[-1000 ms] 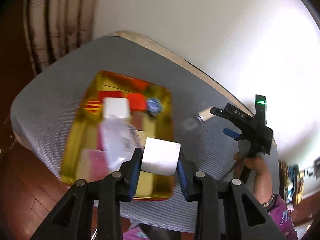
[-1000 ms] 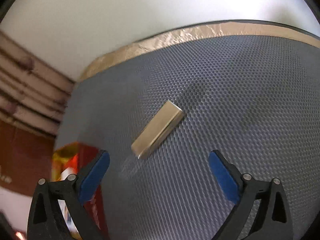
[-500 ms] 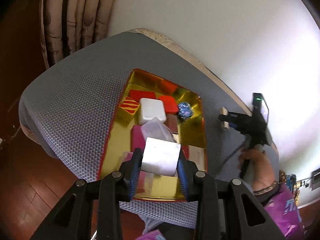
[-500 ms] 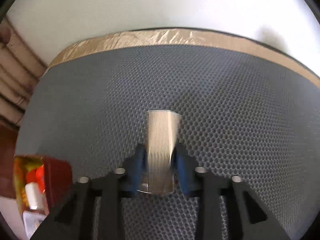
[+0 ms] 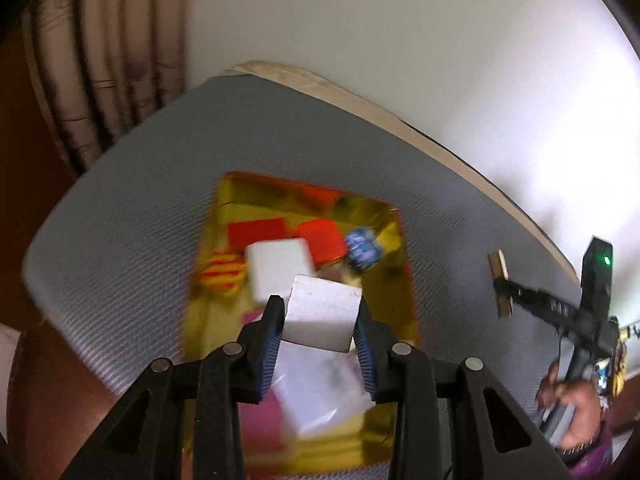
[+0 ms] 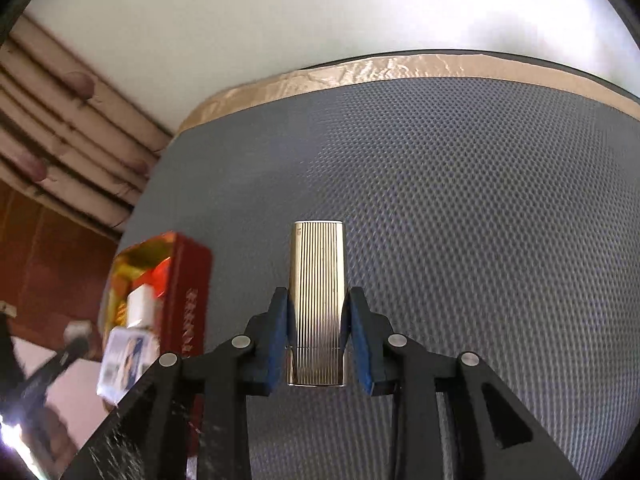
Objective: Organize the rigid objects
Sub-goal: 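Lower the gold tube into the tin with right tool while left tool releases white cube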
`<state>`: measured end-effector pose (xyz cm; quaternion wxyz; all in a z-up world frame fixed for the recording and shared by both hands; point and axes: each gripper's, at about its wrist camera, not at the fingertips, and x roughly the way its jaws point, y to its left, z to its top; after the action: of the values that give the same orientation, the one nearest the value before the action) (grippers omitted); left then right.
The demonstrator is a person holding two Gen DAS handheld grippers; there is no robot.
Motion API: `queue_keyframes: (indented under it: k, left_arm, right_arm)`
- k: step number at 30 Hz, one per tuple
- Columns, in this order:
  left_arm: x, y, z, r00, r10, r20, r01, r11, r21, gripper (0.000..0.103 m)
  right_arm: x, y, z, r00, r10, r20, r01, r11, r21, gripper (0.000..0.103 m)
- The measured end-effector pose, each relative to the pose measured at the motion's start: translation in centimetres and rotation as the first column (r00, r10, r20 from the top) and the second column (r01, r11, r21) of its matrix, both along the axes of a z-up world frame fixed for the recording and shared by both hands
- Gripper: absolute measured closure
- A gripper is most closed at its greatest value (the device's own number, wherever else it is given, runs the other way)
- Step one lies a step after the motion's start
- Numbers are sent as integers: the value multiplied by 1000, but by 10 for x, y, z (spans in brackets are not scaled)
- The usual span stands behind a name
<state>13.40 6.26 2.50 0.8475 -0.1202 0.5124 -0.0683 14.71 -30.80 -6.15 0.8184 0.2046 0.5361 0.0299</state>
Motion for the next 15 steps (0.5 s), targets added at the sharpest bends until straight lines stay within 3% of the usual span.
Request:
queue_keyframes:
  k: [4,5,8,10,12,15]
  left_arm:
    - [26,-26,-18,996,-82,-29,82,997,8,64]
    - [30,-32,-21,995,-92,-26,93,995,39,59]
    - [33,-46,-29,994,-106,-21,108,982,154,57]
    - [26,-43,-24,998,-62,6,60,980,189,57]
    - [5,-26,-8,997,18,79,-30,987,157,57]
    - [-35,4,14,976,157,153,-179,974,138,53]
  right_arm:
    - [-9,-9,6,1000,12,10,-13,999,30,76]
    - [-11,-10,8,1000,14,13,-15,999,35,76]
    - [-21,-14,17,999,27,22,-28,998,53,76]
    - [-24,-11,22,999,34,31,-36,997,68,76]
    - [-26,-5,31,998,48,45,-53,994,95,76]
    - [-24,17,48,993,94,71,-103,987,120,76]
